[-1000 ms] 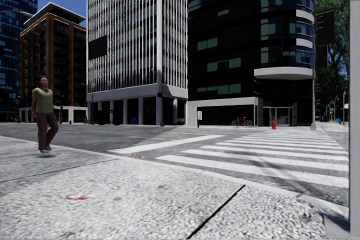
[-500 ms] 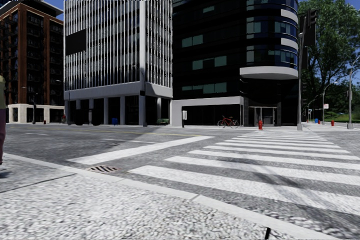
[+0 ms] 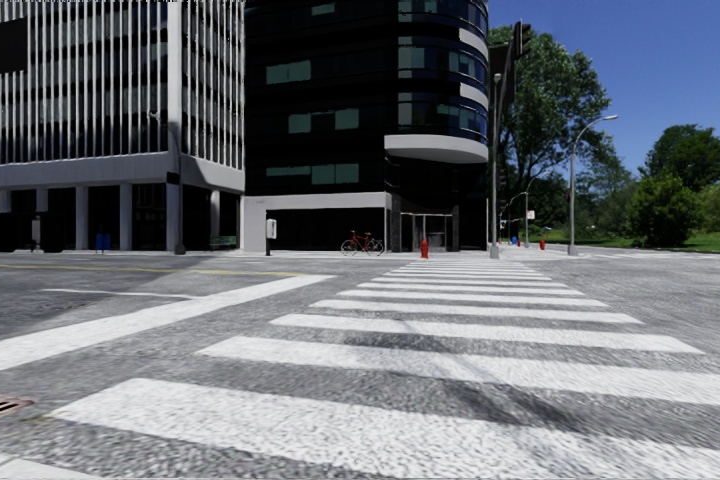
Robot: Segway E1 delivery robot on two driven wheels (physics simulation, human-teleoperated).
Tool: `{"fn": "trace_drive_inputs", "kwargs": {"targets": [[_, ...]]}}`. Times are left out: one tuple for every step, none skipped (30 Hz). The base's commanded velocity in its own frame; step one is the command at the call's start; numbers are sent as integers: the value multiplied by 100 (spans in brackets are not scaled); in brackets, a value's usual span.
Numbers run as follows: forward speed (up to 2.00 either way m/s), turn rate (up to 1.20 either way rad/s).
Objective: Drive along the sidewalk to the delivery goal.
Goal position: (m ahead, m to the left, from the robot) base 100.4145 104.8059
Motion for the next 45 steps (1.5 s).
{"fn": "trace_drive_inputs", "kwargs": {"targets": [[128, -62], [124, -62], [121, -62], [115, -62], [112, -62], [112, -62], [106, -62], [102, -62], [99, -62], [97, -62], [97, -62], [97, -60], [97, -58], [97, -44], [97, -23], [97, -23], [97, 0], [97, 0], [97, 0], [97, 0], [97, 0], [97, 0], [97, 0], [97, 0], [97, 0], [97, 0], [97, 3], [97, 14], [97, 14], [97, 20], [96, 23], [96, 23], [96, 23], [96, 23], [96, 24], [96, 19], [107, 2], [107, 2], [122, 0], [126, 0], [127, 0], [127, 0], [127, 0], [127, 0], [127, 0]]}}
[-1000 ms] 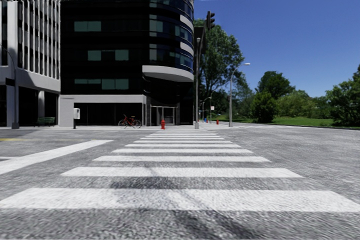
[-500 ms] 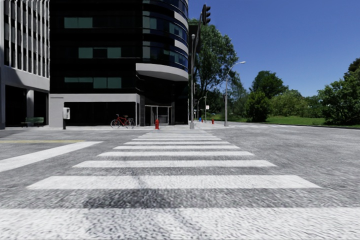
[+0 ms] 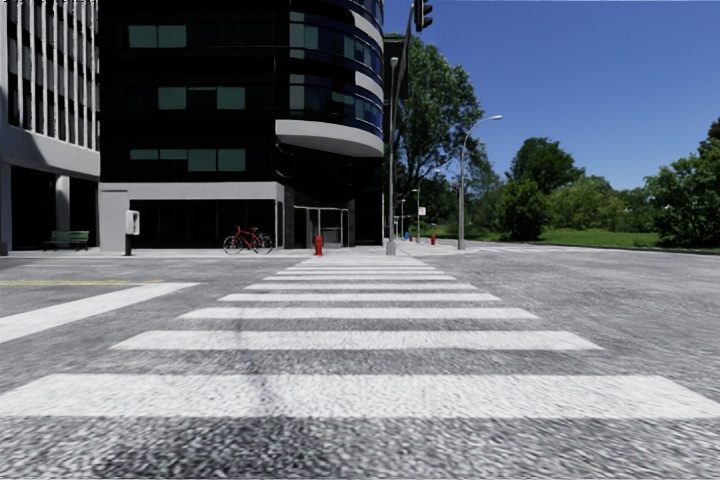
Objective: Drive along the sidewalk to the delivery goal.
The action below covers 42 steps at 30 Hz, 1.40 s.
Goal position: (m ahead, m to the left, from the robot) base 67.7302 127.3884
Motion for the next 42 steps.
{"fn": "trace_drive_inputs", "kwargs": {"targets": [[127, 0], [127, 0], [127, 0], [127, 0], [127, 0], [127, 0], [127, 0], [127, 0], [127, 0], [127, 0], [127, 0], [127, 0], [127, 0], [127, 0], [127, 0], [127, 0], [127, 0], [127, 0], [127, 0], [127, 0], [127, 0], [127, 0], [127, 0], [127, 0], [127, 0], [127, 0], [200, 0], [200, 0], [200, 0], [200, 0], [200, 0], [200, 0], [200, 0], [200, 0], [200, 0], [200, 0], [200, 0], [200, 0], [200, 0], [200, 0], [200, 0], [200, 0]]}}
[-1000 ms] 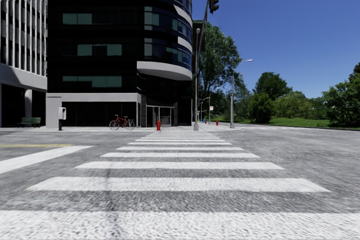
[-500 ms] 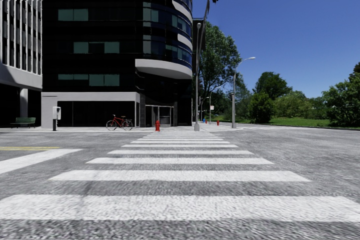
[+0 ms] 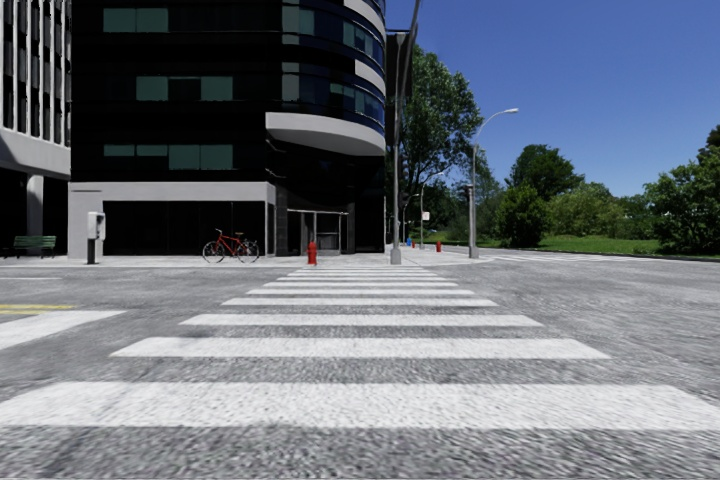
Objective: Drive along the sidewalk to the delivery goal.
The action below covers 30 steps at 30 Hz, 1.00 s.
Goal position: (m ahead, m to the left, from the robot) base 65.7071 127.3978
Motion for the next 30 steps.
{"fn": "trace_drive_inputs", "kwargs": {"targets": [[200, 0], [200, 0], [200, 0], [200, 0], [200, 0], [200, 0], [200, 0], [200, 0], [200, 0], [200, 0], [200, 0], [200, 0], [200, 0], [200, 0], [200, 0], [200, 0], [200, 0], [200, 0], [200, 0], [200, 0], [200, 0], [200, 0], [200, 0], [200, 0], [200, 0], [200, 0], [200, 0], [200, 0], [200, 0], [200, 0]]}}
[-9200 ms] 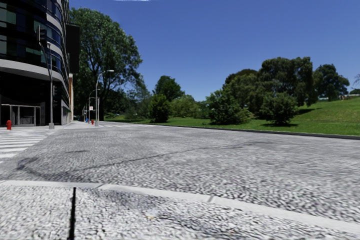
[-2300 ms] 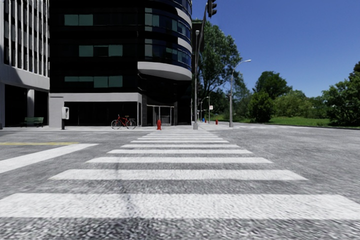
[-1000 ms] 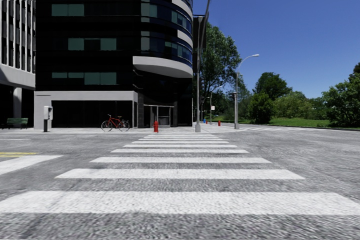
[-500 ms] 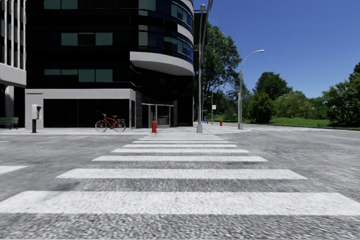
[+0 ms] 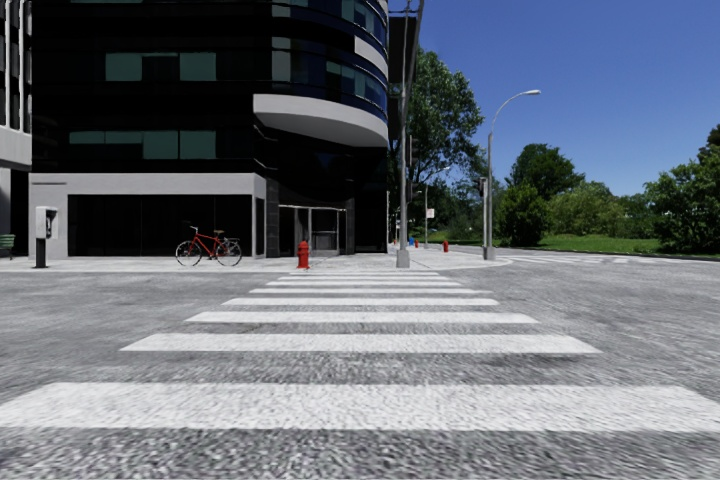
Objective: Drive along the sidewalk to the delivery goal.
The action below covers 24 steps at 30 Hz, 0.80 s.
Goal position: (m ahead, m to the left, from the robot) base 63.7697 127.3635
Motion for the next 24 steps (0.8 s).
{"fn": "trace_drive_inputs", "kwargs": {"targets": [[200, 0], [200, 0], [200, 0], [200, 0], [200, 0], [200, 0], [200, 0], [200, 0], [200, 0], [200, 0], [200, 0], [200, 0], [200, 0], [200, 0], [200, 0], [200, 0], [200, 0], [200, 0], [200, 0], [200, 0], [200, 0], [200, 0], [200, 0], [200, 0]]}}
